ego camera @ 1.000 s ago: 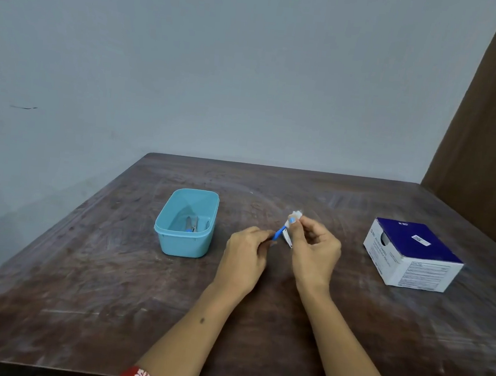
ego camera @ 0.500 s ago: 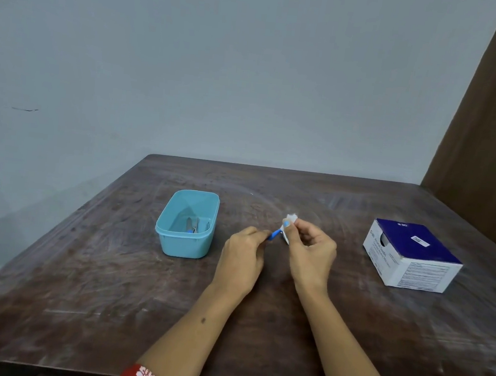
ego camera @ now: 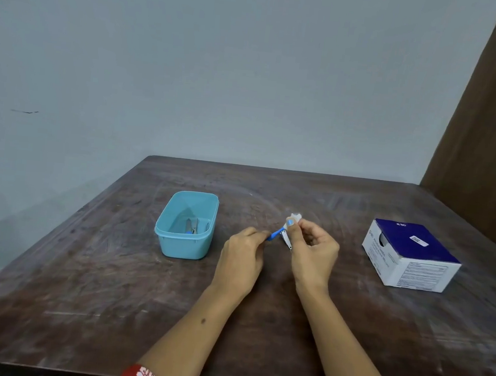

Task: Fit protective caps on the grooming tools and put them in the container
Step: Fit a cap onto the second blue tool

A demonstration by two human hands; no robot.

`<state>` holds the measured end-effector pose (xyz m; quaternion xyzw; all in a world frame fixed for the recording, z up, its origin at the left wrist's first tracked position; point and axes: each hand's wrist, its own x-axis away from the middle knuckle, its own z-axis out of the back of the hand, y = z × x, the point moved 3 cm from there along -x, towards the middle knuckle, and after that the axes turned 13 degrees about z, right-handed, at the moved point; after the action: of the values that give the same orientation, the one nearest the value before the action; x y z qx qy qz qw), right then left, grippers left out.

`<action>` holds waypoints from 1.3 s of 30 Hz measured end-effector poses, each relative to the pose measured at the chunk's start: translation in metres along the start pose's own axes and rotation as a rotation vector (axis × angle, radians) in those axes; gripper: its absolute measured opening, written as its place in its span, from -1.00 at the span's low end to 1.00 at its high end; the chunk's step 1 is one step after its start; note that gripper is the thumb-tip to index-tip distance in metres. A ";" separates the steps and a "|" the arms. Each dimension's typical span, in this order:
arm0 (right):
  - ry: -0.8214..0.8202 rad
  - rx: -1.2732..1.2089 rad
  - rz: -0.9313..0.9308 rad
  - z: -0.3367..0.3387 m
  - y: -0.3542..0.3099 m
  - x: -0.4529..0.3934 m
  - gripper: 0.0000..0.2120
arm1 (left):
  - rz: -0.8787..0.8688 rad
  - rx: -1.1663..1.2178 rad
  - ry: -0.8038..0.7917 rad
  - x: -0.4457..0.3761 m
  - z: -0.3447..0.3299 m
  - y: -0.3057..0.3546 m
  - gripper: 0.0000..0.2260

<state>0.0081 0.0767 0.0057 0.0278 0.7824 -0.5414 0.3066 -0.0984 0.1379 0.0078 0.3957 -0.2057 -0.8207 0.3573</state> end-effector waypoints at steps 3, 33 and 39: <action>0.097 -0.014 0.025 0.005 -0.001 -0.003 -0.93 | -0.011 -0.010 -0.019 0.001 -0.002 0.003 -0.75; 0.218 0.031 -0.054 0.015 0.009 -0.010 -0.78 | 0.014 0.022 0.007 0.001 0.000 0.002 -0.80; -0.144 0.362 0.218 0.000 -0.003 0.004 -0.93 | 0.069 0.158 0.087 -0.001 0.007 0.003 -0.83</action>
<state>0.0036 0.0739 0.0064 0.1283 0.6409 -0.6373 0.4082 -0.1019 0.1371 0.0142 0.4504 -0.2677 -0.7711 0.3617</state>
